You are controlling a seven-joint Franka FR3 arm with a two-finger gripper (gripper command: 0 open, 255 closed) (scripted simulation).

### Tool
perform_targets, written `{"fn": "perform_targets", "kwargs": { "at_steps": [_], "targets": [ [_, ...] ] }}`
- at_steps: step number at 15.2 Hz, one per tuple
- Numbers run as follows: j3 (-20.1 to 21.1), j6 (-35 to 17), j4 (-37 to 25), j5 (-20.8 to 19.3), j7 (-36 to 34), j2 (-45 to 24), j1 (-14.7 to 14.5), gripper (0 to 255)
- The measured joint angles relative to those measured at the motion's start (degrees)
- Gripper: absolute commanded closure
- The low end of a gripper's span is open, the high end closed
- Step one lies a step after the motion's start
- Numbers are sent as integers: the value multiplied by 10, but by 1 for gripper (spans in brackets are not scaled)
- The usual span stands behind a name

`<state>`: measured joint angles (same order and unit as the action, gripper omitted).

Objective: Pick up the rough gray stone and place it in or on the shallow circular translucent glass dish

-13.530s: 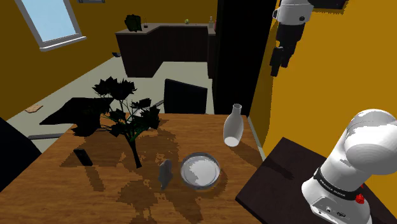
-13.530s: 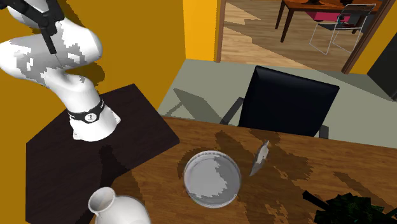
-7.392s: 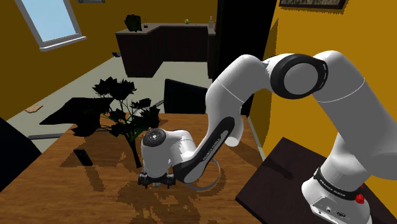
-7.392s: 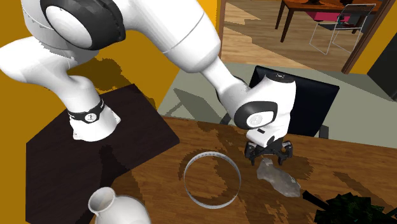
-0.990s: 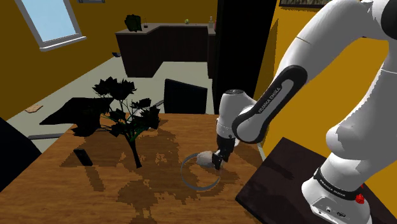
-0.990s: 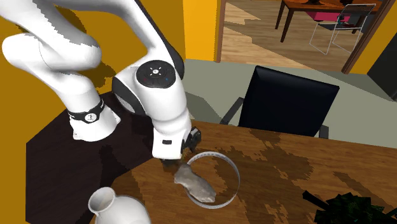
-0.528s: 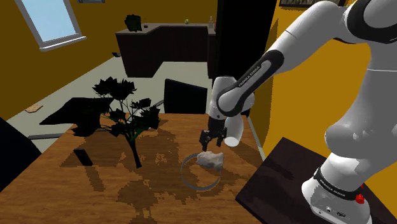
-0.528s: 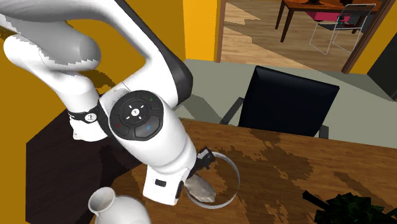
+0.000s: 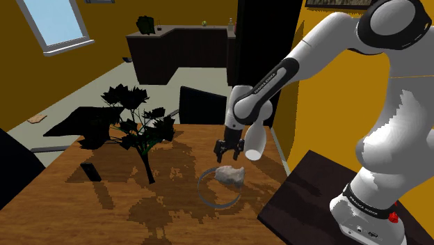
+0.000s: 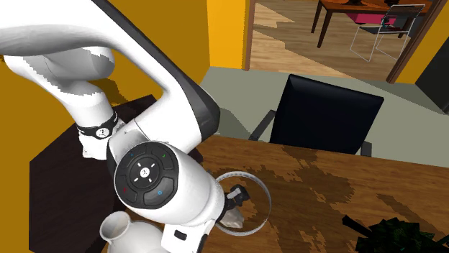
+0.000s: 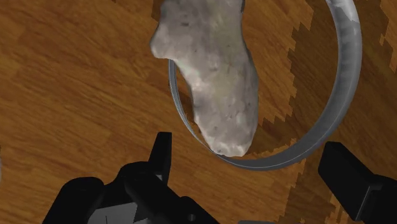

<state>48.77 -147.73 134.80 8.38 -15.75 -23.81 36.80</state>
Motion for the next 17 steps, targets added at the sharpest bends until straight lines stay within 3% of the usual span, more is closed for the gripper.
{"fn": "perform_targets", "kwargs": {
  "at_steps": [8,9,17],
  "targets": [
    [-14,-19,1,-12,-9,-17,-17,0],
    [-14,-19,1,-12,-9,-17,-17,255],
    [-14,-19,1,-12,-9,-17,-17,255]
  ]
}}
